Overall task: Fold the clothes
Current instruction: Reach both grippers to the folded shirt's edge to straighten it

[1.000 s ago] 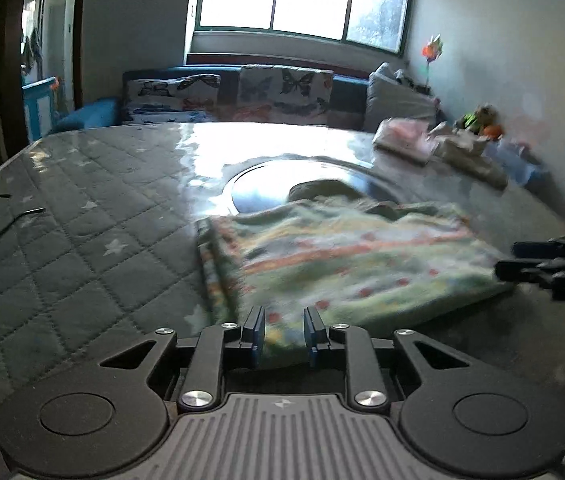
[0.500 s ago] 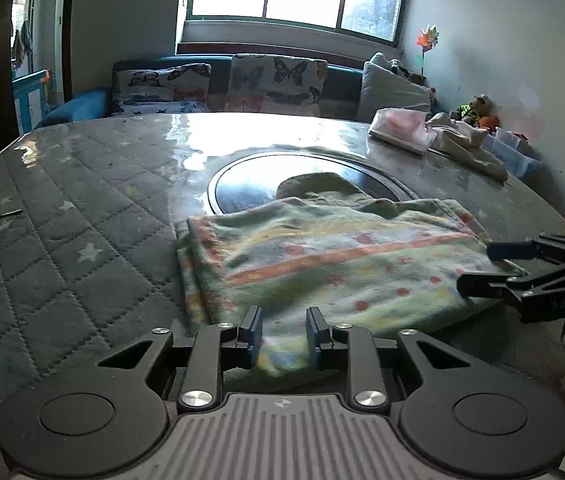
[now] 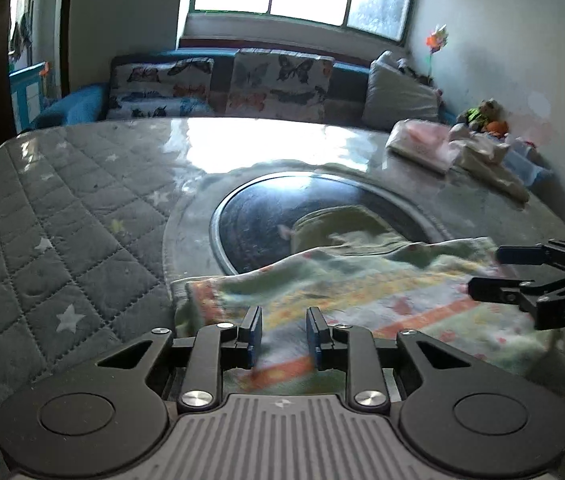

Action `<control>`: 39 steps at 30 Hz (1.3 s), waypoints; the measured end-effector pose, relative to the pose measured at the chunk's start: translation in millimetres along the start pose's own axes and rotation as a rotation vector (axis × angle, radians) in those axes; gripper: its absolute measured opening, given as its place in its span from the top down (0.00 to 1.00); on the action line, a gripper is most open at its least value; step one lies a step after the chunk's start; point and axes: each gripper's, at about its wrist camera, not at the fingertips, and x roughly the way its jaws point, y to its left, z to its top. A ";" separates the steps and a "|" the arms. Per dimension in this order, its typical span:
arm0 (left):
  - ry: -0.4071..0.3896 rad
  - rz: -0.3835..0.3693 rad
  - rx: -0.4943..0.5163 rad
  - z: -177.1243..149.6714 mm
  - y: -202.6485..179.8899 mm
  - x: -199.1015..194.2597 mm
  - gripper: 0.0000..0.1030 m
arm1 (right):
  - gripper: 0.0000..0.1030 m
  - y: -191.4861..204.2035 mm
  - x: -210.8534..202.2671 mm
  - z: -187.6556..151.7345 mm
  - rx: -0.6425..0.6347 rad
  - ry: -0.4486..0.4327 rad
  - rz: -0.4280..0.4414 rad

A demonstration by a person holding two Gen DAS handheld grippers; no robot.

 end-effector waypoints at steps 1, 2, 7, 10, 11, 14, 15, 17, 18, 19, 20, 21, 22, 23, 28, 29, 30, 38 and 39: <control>0.005 0.003 0.001 0.8 2.0 3.3 0.74 | 0.08 -2.1 4.2 1.0 0.005 0.005 -0.001; 0.007 0.009 0.000 1.2 4.5 6.0 0.74 | 0.08 -4.3 7.4 1.0 0.013 0.012 -0.003; 0.012 0.003 -0.041 3.3 18.5 12.2 0.74 | 0.08 -16.6 17.3 -4.0 0.047 0.042 -0.013; 0.006 0.006 -0.028 7.7 16.7 10.5 0.74 | 0.08 -15.2 15.8 0.1 0.032 0.033 -0.012; 0.001 0.005 -0.021 9.0 15.6 10.1 0.74 | 0.08 -14.6 15.3 1.8 0.026 0.030 -0.011; -0.005 0.004 -0.018 14.6 15.3 13.0 0.73 | 0.07 -13.0 16.8 7.6 0.014 0.023 -0.003; -0.003 0.011 -0.018 15.5 16.3 15.0 0.73 | 0.07 -13.1 18.8 9.3 0.013 0.023 -0.001; 0.004 0.019 -0.022 15.7 19.1 19.4 0.73 | 0.06 -13.8 24.7 11.0 0.012 0.028 -0.006; 0.008 0.021 -0.024 15.7 20.4 21.2 0.73 | 0.05 -15.8 28.5 11.0 0.020 0.033 -0.012; 0.006 0.019 -0.023 15.5 20.5 21.0 0.73 | 0.04 -18.1 31.0 9.7 0.034 0.038 -0.012; 0.005 0.016 -0.022 15.4 20.7 20.6 0.73 | 0.03 -20.1 32.8 8.4 0.046 0.041 -0.011; 0.002 0.013 -0.023 15.4 20.4 19.4 0.71 | 0.01 -20.6 32.5 7.3 0.049 0.038 -0.006; 0.000 0.010 -0.024 15.4 20.2 18.2 0.71 | 0.00 -20.0 32.4 6.9 0.044 0.039 -0.002; -0.003 0.006 -0.025 15.4 20.0 17.1 0.67 | 0.00 -19.3 32.4 6.6 0.039 0.040 0.000; -0.018 0.005 -0.035 14.7 18.0 9.6 0.54 | 0.00 -17.4 34.2 6.4 0.023 0.042 -0.009; -0.022 0.002 -0.043 14.1 18.2 7.1 0.53 | 0.00 -17.1 34.5 6.5 0.022 0.043 -0.011; -0.026 0.000 -0.051 13.4 18.5 4.4 0.51 | 0.00 -17.0 34.5 6.9 0.021 0.045 -0.011; -0.032 0.024 -0.082 4.2 21.8 -7.2 0.41 | 0.00 -10.3 20.8 17.1 0.046 0.004 0.065; -0.027 0.030 -0.084 3.2 22.1 -6.2 0.41 | 0.00 -8.7 22.1 17.0 0.045 0.011 0.077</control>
